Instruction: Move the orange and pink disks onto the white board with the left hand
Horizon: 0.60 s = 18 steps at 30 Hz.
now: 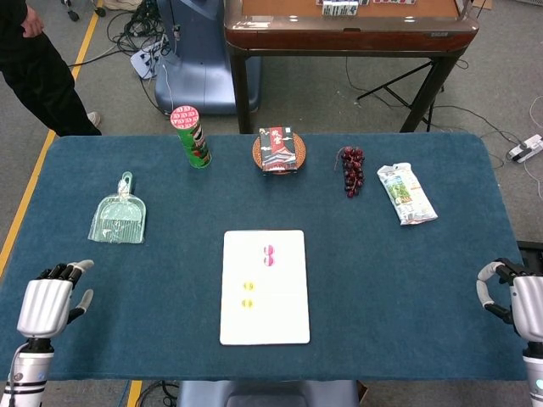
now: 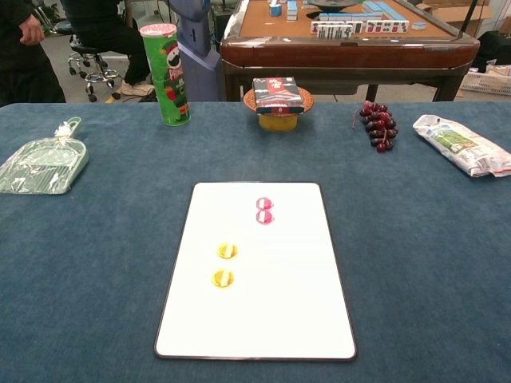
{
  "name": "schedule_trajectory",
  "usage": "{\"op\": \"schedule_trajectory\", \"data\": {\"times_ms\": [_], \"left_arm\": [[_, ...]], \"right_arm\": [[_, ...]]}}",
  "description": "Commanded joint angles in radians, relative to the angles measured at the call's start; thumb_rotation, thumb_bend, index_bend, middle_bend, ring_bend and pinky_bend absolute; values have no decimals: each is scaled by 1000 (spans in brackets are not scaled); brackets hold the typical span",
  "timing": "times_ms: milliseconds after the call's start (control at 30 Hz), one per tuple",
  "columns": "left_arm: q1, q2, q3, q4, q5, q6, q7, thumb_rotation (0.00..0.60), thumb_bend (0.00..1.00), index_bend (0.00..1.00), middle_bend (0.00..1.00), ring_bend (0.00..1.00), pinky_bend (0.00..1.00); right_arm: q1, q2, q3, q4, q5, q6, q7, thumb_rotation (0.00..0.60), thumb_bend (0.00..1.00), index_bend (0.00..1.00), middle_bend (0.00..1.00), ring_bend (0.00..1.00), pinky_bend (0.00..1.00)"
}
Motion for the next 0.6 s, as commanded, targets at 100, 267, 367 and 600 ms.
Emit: {"op": "schedule_trajectory", "data": {"times_ms": [100, 267, 367, 600], "left_arm": [[40, -15, -21, 2, -12, -4, 28, 600, 340, 388, 455, 389, 456], [54, -13, -40, 12, 6, -23, 22, 600, 340, 393, 462, 393, 456], [59, -16, -48, 21, 15, -39, 29, 600, 340, 396, 462, 393, 456], [70, -29, -73, 42, 33, -62, 40, 600, 340, 402, 467, 395, 456]], "right_arm": [[3, -8, 6, 0, 25, -12, -49, 600, 375, 573, 485, 537, 563], [3, -3, 6, -7, 31, -19, -63, 600, 345, 572, 485, 537, 563], [5, 2, 6, -7, 35, -27, -48, 600, 342, 573, 485, 537, 563], [11, 6, 5, 1, 49, -54, -26, 600, 342, 573, 485, 538, 563]]}}
